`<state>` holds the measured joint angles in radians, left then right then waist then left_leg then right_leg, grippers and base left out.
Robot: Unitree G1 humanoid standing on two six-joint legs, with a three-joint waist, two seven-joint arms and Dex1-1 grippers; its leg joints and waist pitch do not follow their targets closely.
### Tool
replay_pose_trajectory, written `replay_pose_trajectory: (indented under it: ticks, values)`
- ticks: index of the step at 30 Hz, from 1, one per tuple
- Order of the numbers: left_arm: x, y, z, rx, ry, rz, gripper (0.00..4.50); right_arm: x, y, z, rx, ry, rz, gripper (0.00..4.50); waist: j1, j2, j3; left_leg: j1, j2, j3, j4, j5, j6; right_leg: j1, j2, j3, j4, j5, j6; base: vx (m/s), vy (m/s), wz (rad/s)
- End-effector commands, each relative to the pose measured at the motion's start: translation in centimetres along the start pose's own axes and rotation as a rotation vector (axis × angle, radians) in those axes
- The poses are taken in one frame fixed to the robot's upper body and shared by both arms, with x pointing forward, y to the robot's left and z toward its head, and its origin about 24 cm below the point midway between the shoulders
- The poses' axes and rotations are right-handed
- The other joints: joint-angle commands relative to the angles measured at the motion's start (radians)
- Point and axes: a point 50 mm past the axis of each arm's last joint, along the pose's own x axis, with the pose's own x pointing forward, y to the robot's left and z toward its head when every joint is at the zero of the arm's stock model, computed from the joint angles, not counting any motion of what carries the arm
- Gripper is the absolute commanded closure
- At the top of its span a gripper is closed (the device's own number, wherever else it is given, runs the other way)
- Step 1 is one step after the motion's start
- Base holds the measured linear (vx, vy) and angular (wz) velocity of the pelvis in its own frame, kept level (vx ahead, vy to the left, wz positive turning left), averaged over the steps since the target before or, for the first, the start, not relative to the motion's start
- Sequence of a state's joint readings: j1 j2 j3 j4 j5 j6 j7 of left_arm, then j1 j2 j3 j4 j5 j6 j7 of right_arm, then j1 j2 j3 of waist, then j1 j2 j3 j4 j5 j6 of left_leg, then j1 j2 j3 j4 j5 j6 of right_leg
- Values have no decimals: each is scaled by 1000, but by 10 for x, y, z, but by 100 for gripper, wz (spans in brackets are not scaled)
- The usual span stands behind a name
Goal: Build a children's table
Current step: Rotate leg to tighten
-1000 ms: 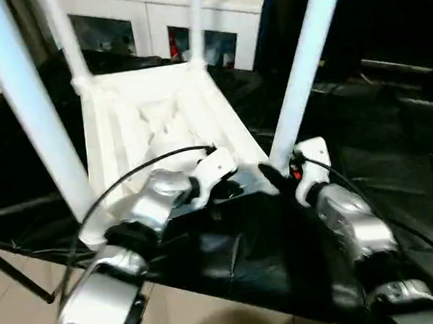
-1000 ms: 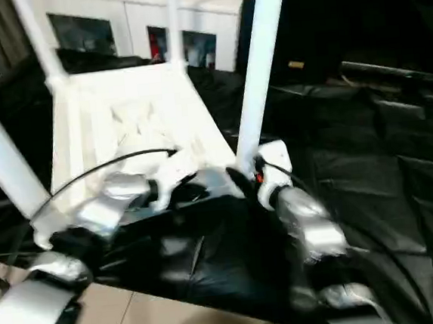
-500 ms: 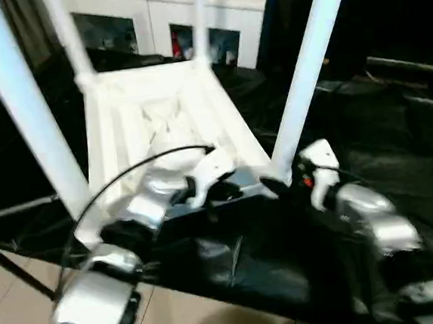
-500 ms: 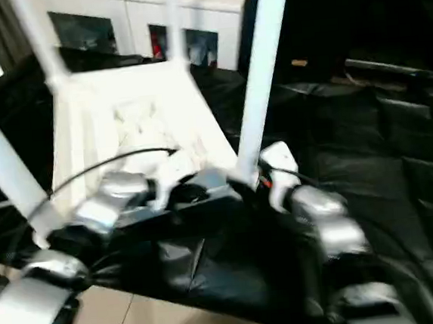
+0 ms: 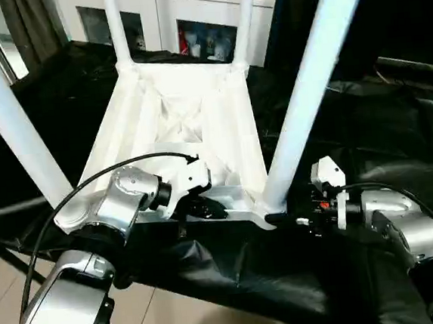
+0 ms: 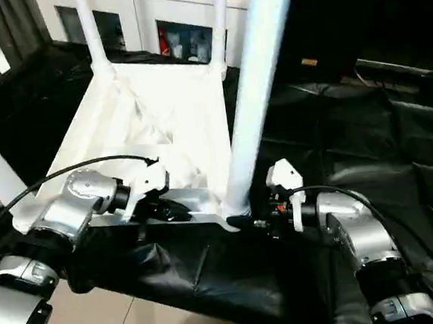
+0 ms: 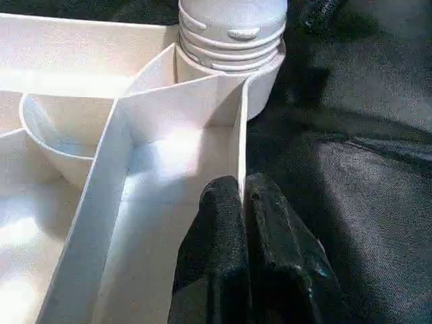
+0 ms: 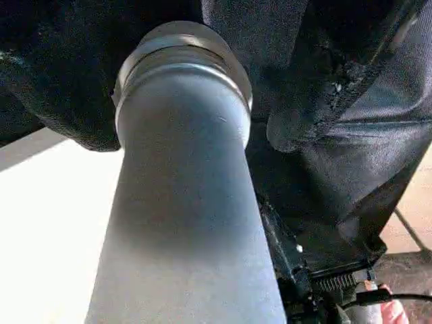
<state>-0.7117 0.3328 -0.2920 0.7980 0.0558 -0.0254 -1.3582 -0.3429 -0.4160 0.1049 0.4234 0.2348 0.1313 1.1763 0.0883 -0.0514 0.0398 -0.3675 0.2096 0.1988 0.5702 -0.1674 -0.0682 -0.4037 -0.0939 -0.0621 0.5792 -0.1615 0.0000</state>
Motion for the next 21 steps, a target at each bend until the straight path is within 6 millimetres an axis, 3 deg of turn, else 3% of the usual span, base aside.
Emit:
replay_pose_trajectory:
  ticks: [1, 6, 10, 16, 17, 18, 20, 21]
  values:
    - [3, -2, 2, 12, -14, -14, 450, 4, 3, 2, 10, -19, 23, 110, 2, 2, -58, 16, 29, -7, -64, -252, 34, 44, -48, 32, -50, -206, -231, 0, 0, 0]
    - [6, -1, 2, 15, -18, 27, 450, 7, 6, 1, 19, -30, 27, 154, 1, -1, -58, 16, 29, -7, -63, -250, 32, 44, -47, 33, -50, -201, -229, 0, 0, 0]
    - [12, 5, 4, 5, -21, 115, 450, 12, 3, -8, 39, -23, -68, 179, 0, 0, -57, 18, 28, -7, -64, -266, 28, 40, -49, 34, -56, -236, -218, 0, 0, 0]
    - [34, 15, 15, -22, -48, 285, 450, 29, -8, -21, 96, -10, -339, 187, -16, -4, -50, 22, 22, -17, -71, -356, -8, 29, -53, 31, -82, -454, -143, 0, 0, 0]
    - [49, 18, 23, -38, -56, 354, 450, 41, -12, -22, 147, -19, -473, 187, -17, -3, -49, 24, 22, -17, -71, -363, -8, 29, -53, 30, -85, -467, -138, 0, 0, 0]
    - [56, 19, 28, -43, -60, 387, 450, 47, -13, -22, 170, -20, -533, 187, -26, 3, -46, 28, 22, -20, -72, -391, -26, 19, -50, 29, -89, -500, -130, 0, 0, 0]
    - [65, 18, 34, -46, -67, 400, 450, 55, -13, -21, 191, -20, -582, 188, -30, 1, -50, 24, 18, -23, -72, -391, -24, 26, -51, 25, -95, -527, -110, 0, 0, 0]
    - [67, 18, 36, -46, -70, 399, 450, 57, -13, -21, 194, -19, -590, 188, -31, 1, -49, 25, 18, -22, -71, -389, -19, 24, -52, 26, -97, -525, -107, 0, 0, 0]
